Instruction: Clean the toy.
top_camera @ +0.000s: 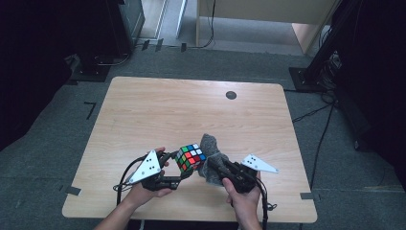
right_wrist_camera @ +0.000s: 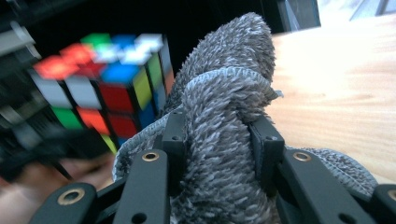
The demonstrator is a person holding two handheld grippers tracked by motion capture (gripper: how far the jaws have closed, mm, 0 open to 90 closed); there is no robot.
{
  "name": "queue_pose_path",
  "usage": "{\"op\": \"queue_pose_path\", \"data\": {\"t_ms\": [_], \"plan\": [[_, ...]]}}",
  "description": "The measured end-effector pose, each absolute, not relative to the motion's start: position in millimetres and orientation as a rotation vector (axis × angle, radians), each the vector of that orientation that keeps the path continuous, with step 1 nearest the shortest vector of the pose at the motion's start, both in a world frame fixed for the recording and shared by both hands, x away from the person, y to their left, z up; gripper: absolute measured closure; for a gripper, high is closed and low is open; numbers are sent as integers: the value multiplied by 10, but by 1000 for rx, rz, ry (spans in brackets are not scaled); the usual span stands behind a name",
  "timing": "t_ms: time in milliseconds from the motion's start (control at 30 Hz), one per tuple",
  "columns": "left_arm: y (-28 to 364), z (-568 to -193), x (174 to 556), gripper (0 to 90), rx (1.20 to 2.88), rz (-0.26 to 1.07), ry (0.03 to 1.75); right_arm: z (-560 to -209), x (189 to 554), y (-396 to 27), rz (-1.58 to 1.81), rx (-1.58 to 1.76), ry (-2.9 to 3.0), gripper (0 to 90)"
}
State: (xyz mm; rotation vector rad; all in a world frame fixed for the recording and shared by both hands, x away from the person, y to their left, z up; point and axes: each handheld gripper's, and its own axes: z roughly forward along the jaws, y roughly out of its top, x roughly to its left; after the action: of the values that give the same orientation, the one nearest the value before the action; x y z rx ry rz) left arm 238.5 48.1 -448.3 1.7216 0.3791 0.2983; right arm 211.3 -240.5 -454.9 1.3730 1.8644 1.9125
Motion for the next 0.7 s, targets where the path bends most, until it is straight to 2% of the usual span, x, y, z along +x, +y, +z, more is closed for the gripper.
{"op": "queue_pose_path", "data": {"t_ms": [133,333,533,700], "plan": [[533,-4453,2409,341,1682,300,414,-4568,2081,-2229,1848,1254,2004,665],[703,-4369,2495,342,1515,244,542,-4700,2067,-1967,1710,1167,2184,665],[578,-4446,2459,342,1588,240,524,-4632,1926,-1686,1728,927,2196,669],[584,-4430,2451,343,1577,242,522,-4597,1993,-1892,1692,1116,2033,706]]}}
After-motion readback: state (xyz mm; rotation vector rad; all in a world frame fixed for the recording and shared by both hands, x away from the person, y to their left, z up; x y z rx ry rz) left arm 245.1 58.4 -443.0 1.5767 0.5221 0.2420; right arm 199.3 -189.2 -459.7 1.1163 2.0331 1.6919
